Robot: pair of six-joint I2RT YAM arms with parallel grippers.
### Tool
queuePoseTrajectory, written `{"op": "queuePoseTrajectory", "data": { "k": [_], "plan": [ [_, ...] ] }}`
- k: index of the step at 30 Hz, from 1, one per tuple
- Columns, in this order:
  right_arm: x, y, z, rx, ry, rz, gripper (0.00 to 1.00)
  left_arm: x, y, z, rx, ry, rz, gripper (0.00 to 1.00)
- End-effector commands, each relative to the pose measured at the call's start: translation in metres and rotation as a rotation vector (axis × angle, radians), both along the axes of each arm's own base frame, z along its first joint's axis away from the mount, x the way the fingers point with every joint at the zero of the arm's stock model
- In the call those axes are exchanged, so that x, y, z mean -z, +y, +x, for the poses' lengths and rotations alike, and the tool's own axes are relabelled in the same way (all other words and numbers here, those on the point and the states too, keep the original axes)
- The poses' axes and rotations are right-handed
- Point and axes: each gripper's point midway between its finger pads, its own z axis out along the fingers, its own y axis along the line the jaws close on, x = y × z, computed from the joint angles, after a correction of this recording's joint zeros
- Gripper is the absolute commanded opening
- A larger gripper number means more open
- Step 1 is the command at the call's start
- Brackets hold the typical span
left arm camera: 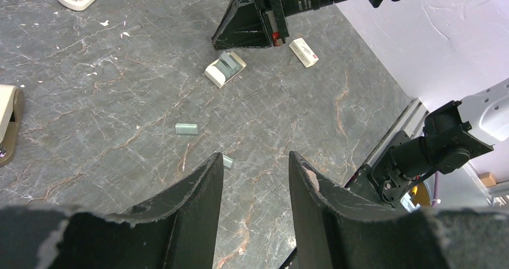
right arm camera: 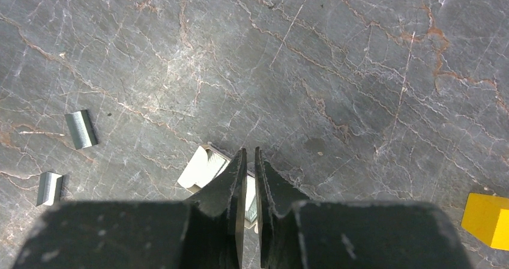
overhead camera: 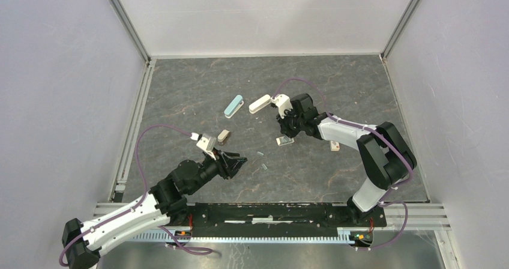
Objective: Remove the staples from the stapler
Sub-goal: Adjust the staple in the staple box.
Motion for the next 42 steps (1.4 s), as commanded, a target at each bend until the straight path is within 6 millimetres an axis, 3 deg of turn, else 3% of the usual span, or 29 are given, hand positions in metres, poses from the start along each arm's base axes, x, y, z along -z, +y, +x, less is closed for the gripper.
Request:
{"op": "queuePoseTrajectory", "data": {
  "k": [1,8,42],
  "plan": [
    [-0.007,0.001,0.002,-0.007,-0.032,-0.001,0.15,-0.002,0.003,0.003,-0.015,-0.037,0.013,0.51],
    [0.0,-0.004,-0.001,-0.005,-0.023,-0.02,0.14,-0.003,0.003,0.003,-0.013,-0.035,0.007,0.51],
    [-0.014,-0.017,-0.015,-0.014,-0.068,-0.026,0.12,-0.006,0.002,0.003,-0.011,-0.033,-0.002,0.51]
  ]
}}
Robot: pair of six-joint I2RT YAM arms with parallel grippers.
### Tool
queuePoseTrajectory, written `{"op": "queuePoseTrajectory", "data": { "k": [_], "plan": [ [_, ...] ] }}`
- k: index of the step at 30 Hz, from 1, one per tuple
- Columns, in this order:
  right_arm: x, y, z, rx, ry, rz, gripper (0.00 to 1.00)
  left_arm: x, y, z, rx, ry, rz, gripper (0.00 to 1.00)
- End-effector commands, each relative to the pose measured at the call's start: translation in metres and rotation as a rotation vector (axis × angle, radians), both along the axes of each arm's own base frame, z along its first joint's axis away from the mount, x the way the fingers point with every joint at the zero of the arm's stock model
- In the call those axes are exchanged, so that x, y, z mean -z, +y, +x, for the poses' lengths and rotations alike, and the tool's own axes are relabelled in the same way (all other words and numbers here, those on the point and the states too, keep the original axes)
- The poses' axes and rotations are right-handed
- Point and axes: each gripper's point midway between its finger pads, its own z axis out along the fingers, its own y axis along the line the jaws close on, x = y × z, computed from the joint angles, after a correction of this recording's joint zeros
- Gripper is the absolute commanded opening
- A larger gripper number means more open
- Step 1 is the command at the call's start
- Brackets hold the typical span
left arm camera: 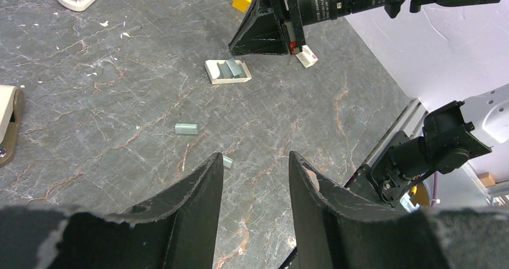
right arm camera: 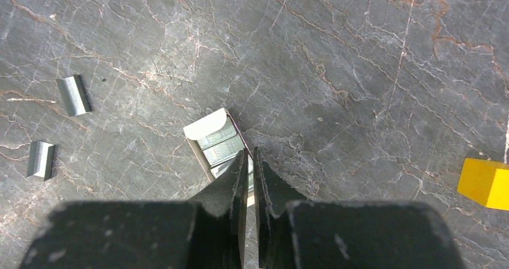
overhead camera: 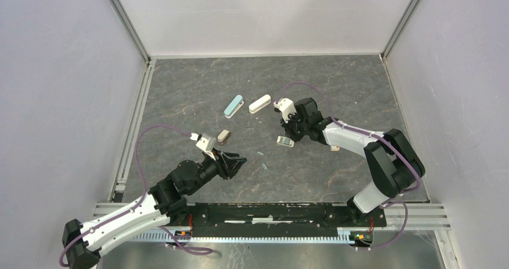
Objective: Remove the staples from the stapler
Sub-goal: Adjust the staple in the staple box.
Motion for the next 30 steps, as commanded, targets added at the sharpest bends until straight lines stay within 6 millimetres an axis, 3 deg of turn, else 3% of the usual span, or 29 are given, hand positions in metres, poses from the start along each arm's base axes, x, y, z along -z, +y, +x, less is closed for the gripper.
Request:
{"op": "queuePoseTrajectory", "data": {
  "k": [1,17,30],
  "plan": [
    [-0.012,-0.001,0.002,-0.009,-0.048,0.004,0.12,-0.006,0.001,0.003,-0.009,-0.034,-0.002,0.51],
    [0.001,-0.01,0.017,0.036,-0.03,-0.026,0.13,-0.007,0.002,0.002,-0.007,-0.034,-0.012,0.51],
    [0.003,-0.004,0.012,-0.017,-0.013,-0.003,0.13,-0.006,0.003,0.001,-0.009,-0.034,-0.011,0.51]
  ]
}}
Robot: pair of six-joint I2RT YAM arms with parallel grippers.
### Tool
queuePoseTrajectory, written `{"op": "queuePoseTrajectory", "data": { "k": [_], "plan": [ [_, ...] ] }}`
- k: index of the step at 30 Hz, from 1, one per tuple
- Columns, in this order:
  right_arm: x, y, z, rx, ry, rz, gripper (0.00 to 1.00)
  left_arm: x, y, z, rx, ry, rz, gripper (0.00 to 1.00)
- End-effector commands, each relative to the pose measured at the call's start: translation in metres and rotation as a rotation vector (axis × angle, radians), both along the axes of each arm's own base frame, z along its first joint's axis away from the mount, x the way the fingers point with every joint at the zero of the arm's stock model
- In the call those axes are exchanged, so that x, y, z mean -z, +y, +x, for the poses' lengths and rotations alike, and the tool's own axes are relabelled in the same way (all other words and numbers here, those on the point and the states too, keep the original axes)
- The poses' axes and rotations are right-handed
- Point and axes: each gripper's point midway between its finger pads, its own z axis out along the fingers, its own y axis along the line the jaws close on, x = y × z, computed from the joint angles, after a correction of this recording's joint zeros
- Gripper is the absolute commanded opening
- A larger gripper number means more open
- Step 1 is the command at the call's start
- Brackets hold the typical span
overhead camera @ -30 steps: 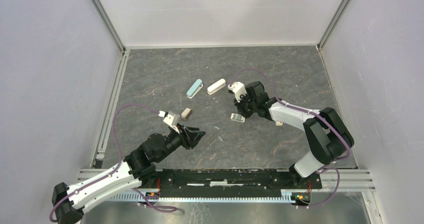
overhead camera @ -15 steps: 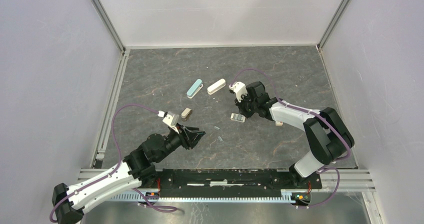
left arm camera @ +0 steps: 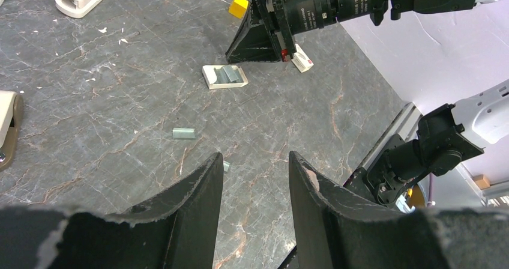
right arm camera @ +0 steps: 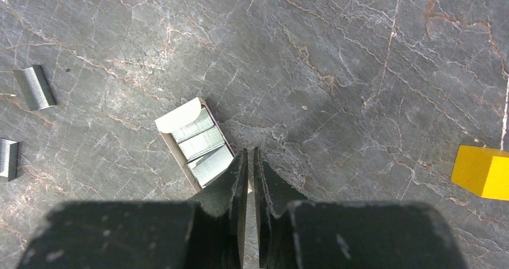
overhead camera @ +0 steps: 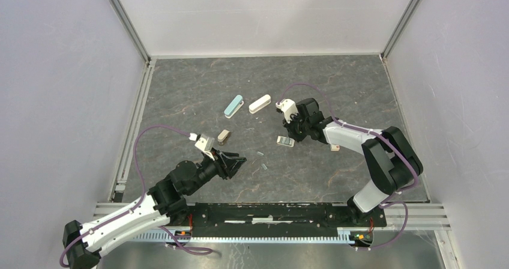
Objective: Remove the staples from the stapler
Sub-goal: Adjust the staple in the staple box.
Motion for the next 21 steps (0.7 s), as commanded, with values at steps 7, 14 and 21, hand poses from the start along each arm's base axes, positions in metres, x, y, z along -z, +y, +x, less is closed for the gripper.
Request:
{"op": "queuePoseTrajectory", "data": {
  "k": [7,14,21],
  "plan": [
    [-0.016,0.008,0.005,-0.049,-0.047,0.031,0.12,-0.002,0.003,0.002,-0.01,-0.025,0.003,0.51],
    [-0.022,0.007,0.0,-0.073,-0.067,0.042,0.12,-0.002,0.003,0.002,-0.011,-0.024,0.004,0.51],
    [-0.025,0.02,-0.007,-0.14,-0.044,0.09,0.12,-0.003,0.002,0.002,-0.009,-0.023,0.0,0.51]
  ]
}}
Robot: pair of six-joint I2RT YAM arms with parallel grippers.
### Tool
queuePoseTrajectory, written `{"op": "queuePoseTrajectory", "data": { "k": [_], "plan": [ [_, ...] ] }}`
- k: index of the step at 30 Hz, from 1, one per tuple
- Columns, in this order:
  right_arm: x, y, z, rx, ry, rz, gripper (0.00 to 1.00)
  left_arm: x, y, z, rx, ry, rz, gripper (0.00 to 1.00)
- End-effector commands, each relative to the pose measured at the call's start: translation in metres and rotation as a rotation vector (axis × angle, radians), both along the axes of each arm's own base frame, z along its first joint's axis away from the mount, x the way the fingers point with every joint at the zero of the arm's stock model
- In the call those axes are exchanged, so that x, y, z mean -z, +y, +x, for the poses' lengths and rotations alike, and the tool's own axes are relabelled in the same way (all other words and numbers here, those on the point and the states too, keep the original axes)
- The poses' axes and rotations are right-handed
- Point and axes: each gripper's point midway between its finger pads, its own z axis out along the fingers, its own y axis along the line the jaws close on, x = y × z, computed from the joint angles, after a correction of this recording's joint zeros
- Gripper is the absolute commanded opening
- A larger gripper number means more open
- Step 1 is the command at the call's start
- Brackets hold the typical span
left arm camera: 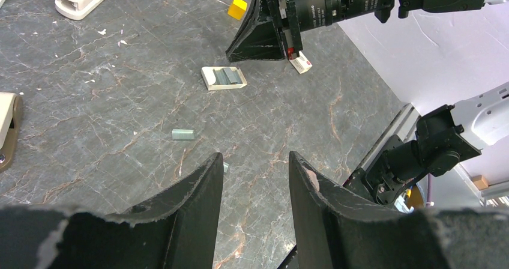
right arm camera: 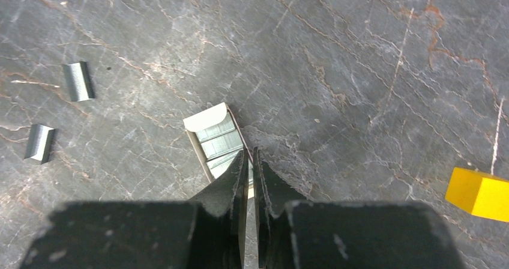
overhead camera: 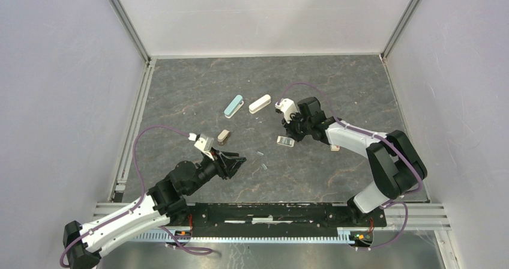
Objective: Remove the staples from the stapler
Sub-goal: Adjust the staple in the staple box.
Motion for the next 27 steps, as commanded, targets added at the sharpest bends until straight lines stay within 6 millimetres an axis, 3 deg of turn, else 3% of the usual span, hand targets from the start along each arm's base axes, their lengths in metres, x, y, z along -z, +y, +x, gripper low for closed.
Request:
{"op": "queuePoseTrajectory", "data": {
  "k": [1,27],
  "plan": [
    [-0.007,0.009,-0.002,-0.053,-0.006,0.04,0.12,-0.001,0.002,0.002,-0.007,-0.019,0.006,0.51],
    [0.011,0.009,-0.012,-0.066,0.056,0.028,0.13,-0.001,0.001,0.003,-0.012,-0.02,0.005,0.51]
  ]
}}
